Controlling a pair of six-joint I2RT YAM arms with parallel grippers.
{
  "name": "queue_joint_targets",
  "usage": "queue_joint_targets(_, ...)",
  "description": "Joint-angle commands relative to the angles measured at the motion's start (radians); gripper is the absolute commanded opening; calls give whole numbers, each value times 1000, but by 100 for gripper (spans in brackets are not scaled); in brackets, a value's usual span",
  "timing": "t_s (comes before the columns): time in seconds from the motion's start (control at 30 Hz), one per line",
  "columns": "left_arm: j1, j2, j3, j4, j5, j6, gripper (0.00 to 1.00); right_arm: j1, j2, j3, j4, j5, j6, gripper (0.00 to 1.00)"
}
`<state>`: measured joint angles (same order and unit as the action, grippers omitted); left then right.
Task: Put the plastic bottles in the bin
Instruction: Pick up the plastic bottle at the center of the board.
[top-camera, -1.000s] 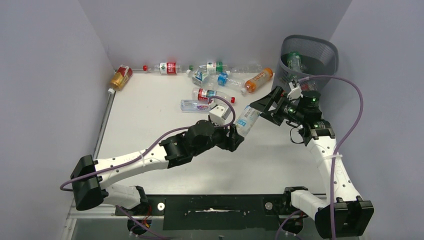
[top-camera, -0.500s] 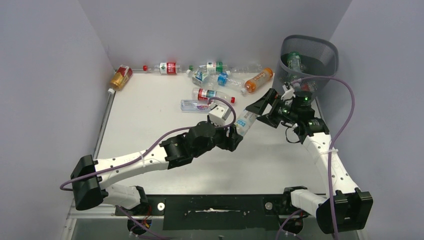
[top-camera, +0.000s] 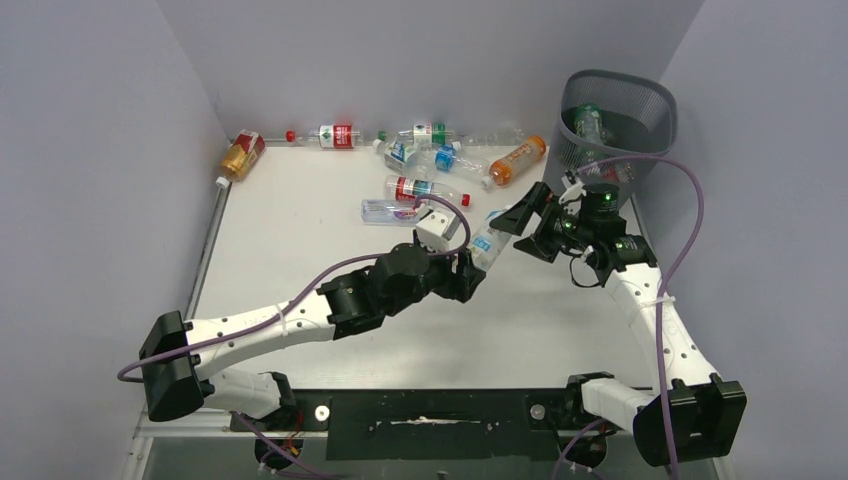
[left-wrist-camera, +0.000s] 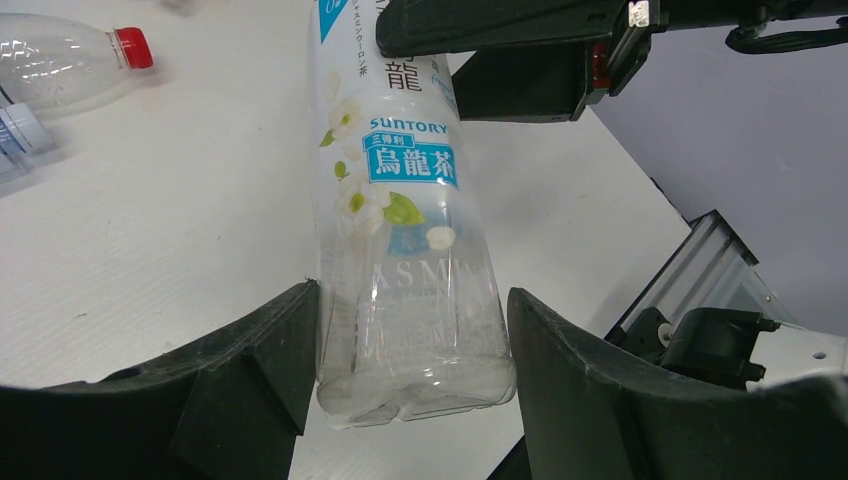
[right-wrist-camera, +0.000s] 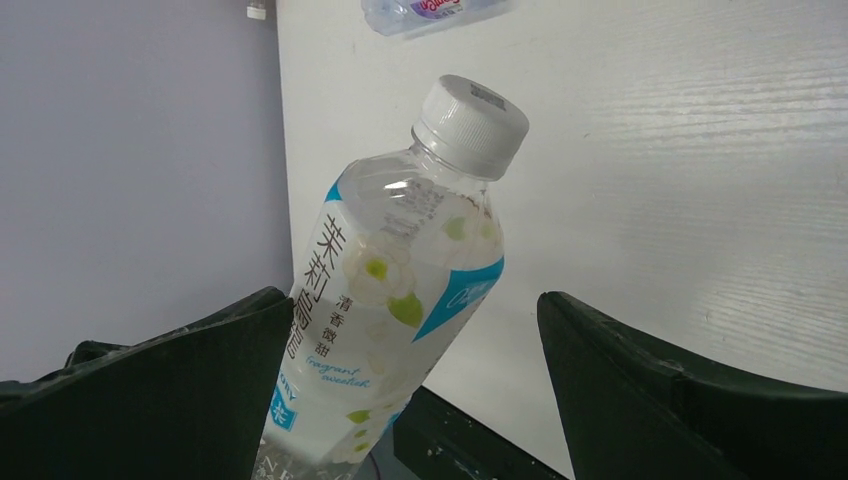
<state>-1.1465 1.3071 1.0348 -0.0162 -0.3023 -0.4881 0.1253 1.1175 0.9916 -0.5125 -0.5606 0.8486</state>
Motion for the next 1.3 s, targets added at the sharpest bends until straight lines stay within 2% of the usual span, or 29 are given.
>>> queue_joint_targets(0.0, -5, -39, 34, 91, 20, 4, 38, 5, 3, -8, 129, -30, 59, 98)
queue_joint_targets(0.2, -13, -27, 28, 113, 36, -10, 38, 7, 20, -11, 194, -58, 101, 99)
queue_joint_targets(0.33, -15, -9, 30, 116, 46, -12, 39, 6, 18, -6, 222, -67, 108, 86)
queue_joint_targets(0.47, -15, 5, 33, 106, 36, -18, 44, 6, 19, 34, 193, -57, 81, 74)
queue_joint_targets(0.73, -4, 49, 74, 26, 0, -34, 65, 3, 44, 163, 88, -3, -4, 62)
queue_joint_targets(0.8, 5, 53, 82, 9, -4, -39, 73, -3, 52, 192, 65, 7, -23, 60)
queue_joint_targets(0.83, 10, 51, 87, -1, -5, -42, 80, -7, 58, 205, 54, 9, -35, 59)
queue_joint_targets(0.87, 17, 46, 91, -13, -7, -45, 84, -16, 64, 220, 42, 12, -47, 59)
queue_joint_targets(1.1, 90, -35, 126, -91, 21, -65, 85, -170, 122, 325, -21, -35, -125, 58)
queue_joint_targets(1.27, 150, -95, 142, -140, 30, -67, 86, -275, 202, 519, -88, -12, -182, 58)
